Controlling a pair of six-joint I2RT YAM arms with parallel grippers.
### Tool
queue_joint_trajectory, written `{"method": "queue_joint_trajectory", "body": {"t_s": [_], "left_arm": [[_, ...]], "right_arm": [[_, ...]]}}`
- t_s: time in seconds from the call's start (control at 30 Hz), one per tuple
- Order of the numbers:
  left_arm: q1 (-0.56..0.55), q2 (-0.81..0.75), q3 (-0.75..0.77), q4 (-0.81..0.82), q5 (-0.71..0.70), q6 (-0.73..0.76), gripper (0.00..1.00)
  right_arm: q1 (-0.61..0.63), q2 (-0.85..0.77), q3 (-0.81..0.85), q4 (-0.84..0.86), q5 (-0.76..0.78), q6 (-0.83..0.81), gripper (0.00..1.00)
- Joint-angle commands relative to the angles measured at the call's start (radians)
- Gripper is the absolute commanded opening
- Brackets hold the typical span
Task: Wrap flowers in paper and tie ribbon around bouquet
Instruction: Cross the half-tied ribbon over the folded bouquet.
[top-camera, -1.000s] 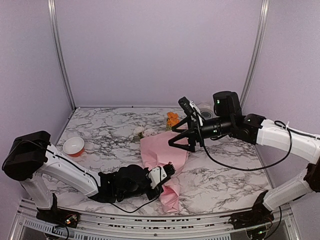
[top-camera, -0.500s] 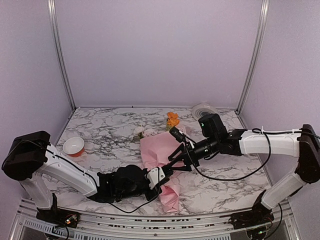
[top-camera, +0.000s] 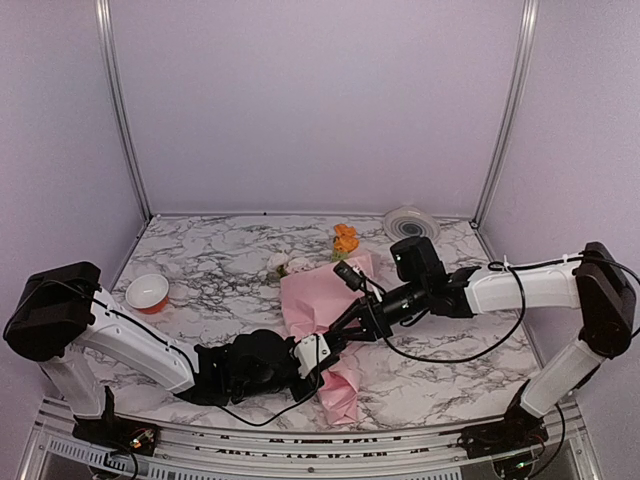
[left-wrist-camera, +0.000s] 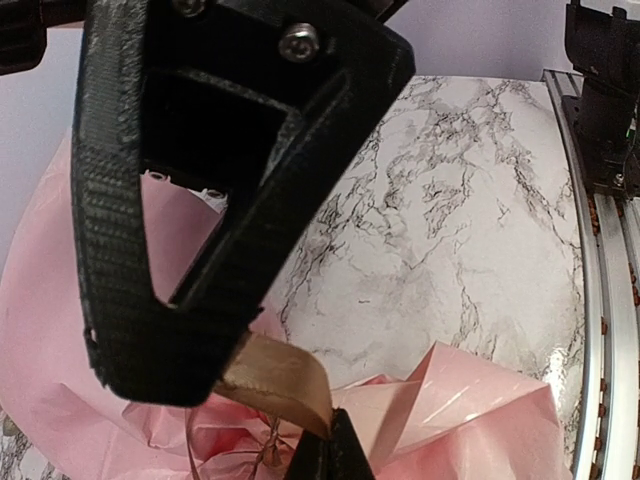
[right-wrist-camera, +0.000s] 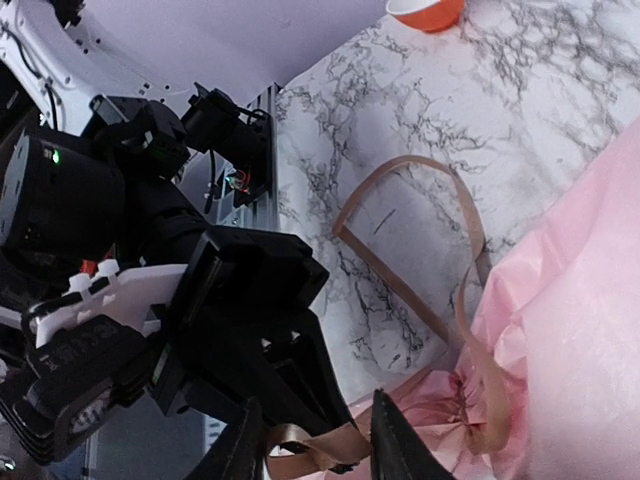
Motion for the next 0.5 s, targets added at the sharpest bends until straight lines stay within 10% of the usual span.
{"method": "queue_joint_trajectory", "body": {"t_s": [0.0, 0.13, 0.27, 0.47], "left_arm": [[0.005, -0.029, -0.005, 0.029, 0.013, -0.005, 0.0], [0.005, -0.037, -0.006, 0.02, -0.019, -0.028, 0.07], [0.005, -0.137, -0.028, -0.063, -0.064, -0.128, 0.62], [0.046, -0.354, -0.006, -0.49, -0.056, -0.448, 0.71]], "right_arm": [[0.008, 0.014, 0.009, 0.08, -0.058, 0.039, 0.03], [0.004, -0.009, 0.011, 0.073, -0.04, 0.038, 0.0], [0.001, -0.026, 0.019, 0.054, 0.014, 0.047, 0.0], [0.001, -0.019, 0.032, 0.038, 0.073, 0.043, 0.0]]}}
